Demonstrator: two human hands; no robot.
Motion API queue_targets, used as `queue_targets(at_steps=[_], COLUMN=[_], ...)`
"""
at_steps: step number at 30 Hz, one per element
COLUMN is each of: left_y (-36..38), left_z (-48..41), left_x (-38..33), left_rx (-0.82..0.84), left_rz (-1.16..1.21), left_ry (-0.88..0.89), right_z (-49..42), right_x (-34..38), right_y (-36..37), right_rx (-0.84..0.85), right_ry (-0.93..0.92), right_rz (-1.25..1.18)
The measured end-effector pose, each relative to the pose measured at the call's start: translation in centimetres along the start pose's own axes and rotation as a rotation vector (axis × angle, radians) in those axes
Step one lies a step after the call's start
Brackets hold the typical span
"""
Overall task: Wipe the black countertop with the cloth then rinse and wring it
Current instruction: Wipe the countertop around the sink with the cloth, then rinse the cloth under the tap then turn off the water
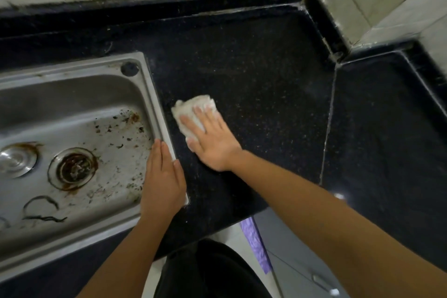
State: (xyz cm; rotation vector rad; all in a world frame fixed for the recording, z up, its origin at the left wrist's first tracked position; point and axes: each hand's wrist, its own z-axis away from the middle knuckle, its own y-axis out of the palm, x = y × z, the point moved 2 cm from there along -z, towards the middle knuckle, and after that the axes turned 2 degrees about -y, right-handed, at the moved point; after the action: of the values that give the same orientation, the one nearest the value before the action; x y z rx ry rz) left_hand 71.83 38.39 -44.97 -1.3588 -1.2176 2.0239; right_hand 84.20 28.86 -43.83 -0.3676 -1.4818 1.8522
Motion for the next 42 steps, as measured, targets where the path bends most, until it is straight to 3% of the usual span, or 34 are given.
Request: queue_targets(at_steps=[3, 7, 14, 20, 24, 30, 36, 42], left_y=[-0.1, -0.2, -0.6, -1.6, -2.7, -5.5, -10.4, -16.5], left_z=[0.1, 0.2, 0.5, 2.1, 4.2, 3.5, 1.7, -0.2], left_x=[-0.1, -0.2, -0.4, -0.3, 0.0, 1.8, 6.6, 15.8], left_rx=[-0.002, -0.003, 0.04, 0.127, 0.254, 0.28, 0.271, 0.212], left_rz=[0.002, 0.011, -0.024, -0.077, -0.118, -0.142, -0.122, -0.052], left_ry=[-0.002, -0.01, -0.009, -0.05, -0.051, -0.063, -0.025, -0.07], right_z=[5.0, 11.1, 16.2, 14.4, 12.8, 9.3, 4.5, -2.5], right_x=[-0.4, -3.0, -5.5, -3.4, -2.3, 1.0, 6.0, 17.0], right_y=[2.2, 3.9, 4.1, 3.4, 2.3, 0.0, -4.0, -6.6], right_rx=[-0.059, -0.082, -0.131, -0.082, -0.058, -0.068, -0.141, -0.189], right_ry=[-0.122, -0.121, 0.349, 0.505, 0.467, 0.428, 0.485, 0.465], right_rz=[0.046, 0.095, -0.076, -0.185, -0.207, -0.328, -0.684, -1.042])
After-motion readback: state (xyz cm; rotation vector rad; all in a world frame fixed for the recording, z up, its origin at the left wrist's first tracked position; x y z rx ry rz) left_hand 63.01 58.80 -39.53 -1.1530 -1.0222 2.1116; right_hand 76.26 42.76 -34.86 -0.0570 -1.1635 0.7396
